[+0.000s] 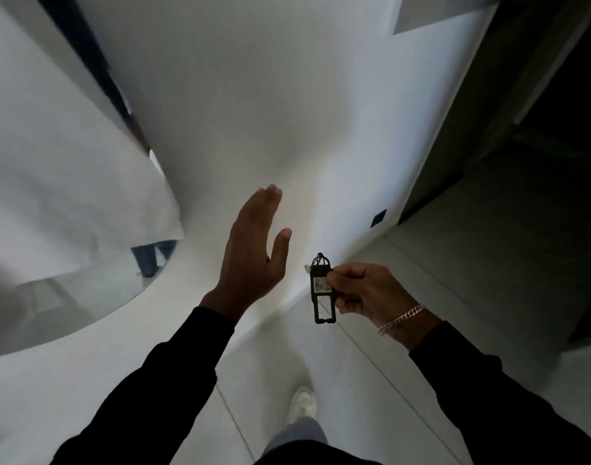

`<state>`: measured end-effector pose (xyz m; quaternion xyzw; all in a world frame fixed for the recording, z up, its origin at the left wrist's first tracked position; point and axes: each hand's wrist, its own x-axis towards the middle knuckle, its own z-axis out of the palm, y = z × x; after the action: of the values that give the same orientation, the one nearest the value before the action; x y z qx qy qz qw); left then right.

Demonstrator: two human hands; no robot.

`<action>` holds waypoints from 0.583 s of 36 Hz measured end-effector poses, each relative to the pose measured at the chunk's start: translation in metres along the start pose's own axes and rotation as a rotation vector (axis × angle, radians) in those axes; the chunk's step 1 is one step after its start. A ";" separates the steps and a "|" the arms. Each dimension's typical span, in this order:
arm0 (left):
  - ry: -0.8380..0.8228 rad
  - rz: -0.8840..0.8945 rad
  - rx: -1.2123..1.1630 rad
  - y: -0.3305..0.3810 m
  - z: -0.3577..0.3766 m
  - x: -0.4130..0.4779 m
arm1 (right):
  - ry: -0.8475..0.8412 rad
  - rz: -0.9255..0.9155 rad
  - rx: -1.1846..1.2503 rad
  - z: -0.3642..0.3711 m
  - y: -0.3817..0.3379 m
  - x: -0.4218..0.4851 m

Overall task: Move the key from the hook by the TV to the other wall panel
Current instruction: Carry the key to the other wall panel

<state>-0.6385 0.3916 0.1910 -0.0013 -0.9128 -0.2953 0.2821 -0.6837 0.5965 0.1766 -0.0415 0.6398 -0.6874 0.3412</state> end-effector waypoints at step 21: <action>0.210 0.323 -0.216 0.081 0.225 0.382 | 0.071 -0.194 0.034 -0.291 -0.215 0.188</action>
<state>-1.0619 0.5173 0.2817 -0.1471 -0.8294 -0.3408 0.4176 -1.0602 0.7353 0.2493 -0.0732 0.6326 -0.7291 0.2508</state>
